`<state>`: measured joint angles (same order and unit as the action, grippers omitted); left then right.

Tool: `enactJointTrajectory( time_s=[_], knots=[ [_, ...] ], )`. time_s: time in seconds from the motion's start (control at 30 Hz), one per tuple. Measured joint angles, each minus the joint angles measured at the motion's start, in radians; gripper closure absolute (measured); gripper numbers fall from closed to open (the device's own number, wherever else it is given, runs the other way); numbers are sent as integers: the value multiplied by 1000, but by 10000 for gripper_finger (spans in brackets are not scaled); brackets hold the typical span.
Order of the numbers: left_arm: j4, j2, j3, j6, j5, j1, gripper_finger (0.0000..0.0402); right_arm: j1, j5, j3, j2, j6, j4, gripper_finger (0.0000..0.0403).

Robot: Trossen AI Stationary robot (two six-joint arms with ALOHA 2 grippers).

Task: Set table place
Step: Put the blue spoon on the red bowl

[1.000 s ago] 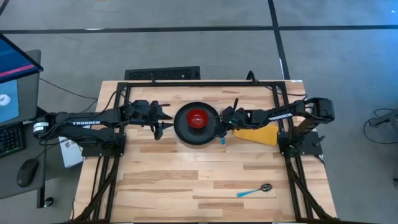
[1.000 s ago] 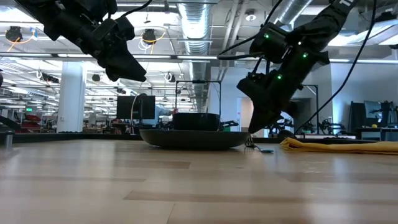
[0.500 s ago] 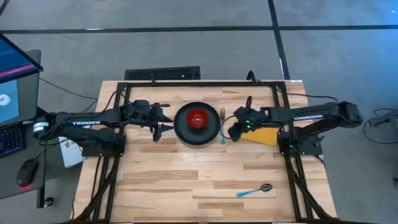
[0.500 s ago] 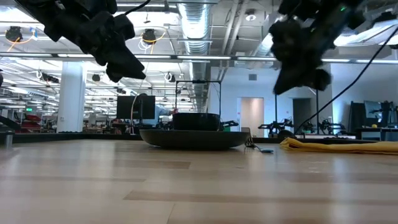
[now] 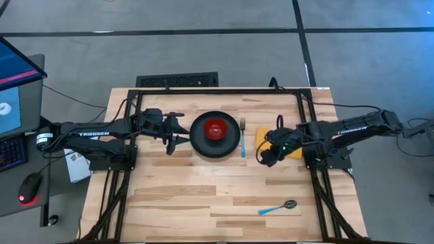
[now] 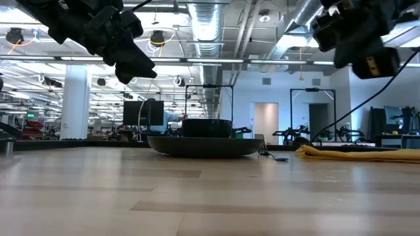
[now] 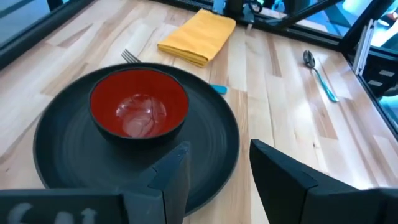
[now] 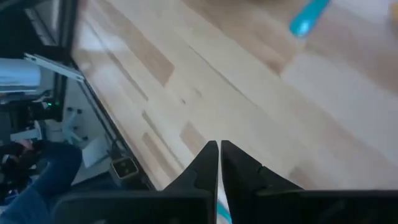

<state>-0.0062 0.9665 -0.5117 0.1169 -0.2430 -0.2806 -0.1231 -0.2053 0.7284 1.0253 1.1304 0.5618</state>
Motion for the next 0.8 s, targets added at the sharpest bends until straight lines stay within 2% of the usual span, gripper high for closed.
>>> enactJointTrajectory(
  time_s=[0.23, 0.4, 0.6, 0.8],
  knots=[
    [-2, 0, 0, -55, -5, 0, 246, -117, -8, 0, 3, 233, 177, 305],
    [-3, 0, 0, -55, -5, 0, 246, -274, -34, 0, 3, 436, 220, 259],
    [-3, 0, 0, -52, -5, 0, 246, -467, -27, 0, 3, 719, 226, 225],
    [-3, 0, 0, -35, -6, 0, 246, -644, 129, 0, 42, 889, 286, 208]
  ],
)
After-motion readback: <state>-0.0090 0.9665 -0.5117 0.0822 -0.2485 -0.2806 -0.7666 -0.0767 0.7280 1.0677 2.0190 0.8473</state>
